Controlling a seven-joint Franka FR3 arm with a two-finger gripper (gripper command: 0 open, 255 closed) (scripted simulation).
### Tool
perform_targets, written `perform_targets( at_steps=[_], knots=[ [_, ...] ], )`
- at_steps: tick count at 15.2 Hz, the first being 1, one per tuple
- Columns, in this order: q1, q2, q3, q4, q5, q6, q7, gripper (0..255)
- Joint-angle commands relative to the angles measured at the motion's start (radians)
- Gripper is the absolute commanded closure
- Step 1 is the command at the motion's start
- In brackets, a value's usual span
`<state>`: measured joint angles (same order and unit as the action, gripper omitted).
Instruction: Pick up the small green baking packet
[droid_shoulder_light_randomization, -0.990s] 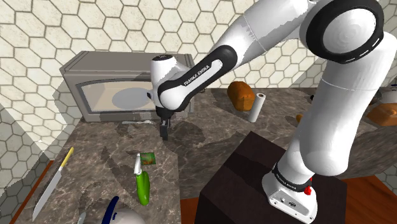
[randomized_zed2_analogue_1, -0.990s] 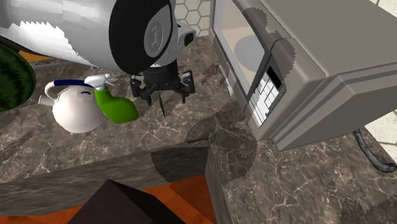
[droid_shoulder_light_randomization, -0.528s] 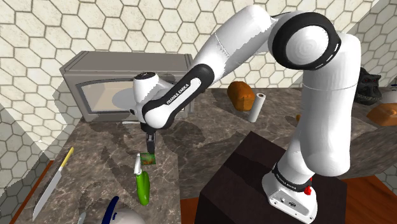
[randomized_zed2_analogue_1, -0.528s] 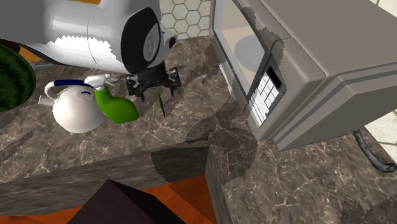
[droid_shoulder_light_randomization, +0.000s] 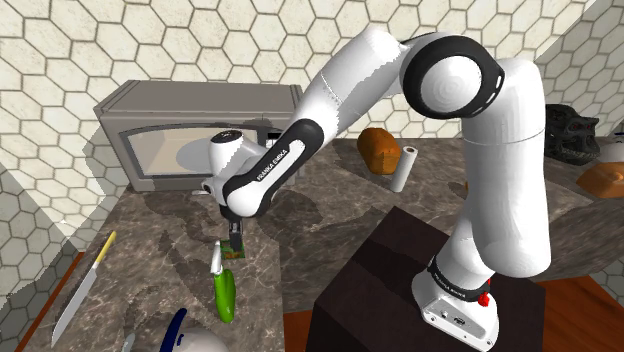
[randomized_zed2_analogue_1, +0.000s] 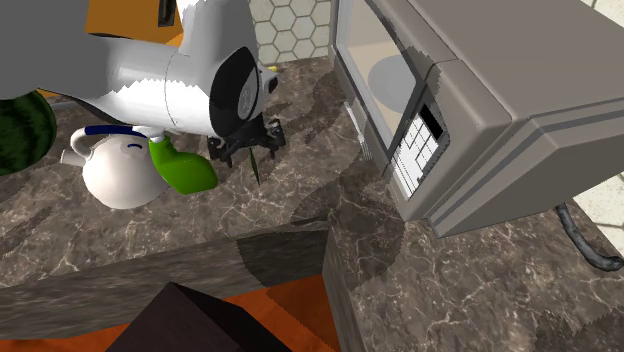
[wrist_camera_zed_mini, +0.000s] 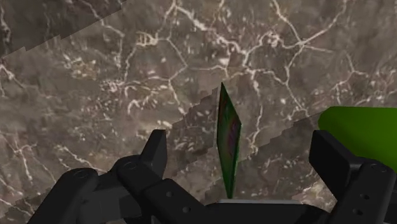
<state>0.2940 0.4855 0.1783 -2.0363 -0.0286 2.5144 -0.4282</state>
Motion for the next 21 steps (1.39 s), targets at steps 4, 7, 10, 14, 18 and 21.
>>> perform_targets(
  at_steps=[4,7,10,14,18,21],
  knots=[
    [0.002,0.011,-0.001,0.003,-0.002,0.008,0.002,255],
    [0.002,0.012,-0.001,0.004,-0.002,0.009,0.002,255],
    [0.002,0.012,-0.001,0.003,-0.002,0.009,0.002,255],
    [-0.002,-0.023,0.004,-0.002,0.004,-0.020,-0.001,255],
    [-0.007,-0.064,0.009,-0.002,0.012,-0.062,-0.004,255],
    [-0.010,-0.094,0.013,0.001,0.019,-0.094,-0.007,255]
  ],
)
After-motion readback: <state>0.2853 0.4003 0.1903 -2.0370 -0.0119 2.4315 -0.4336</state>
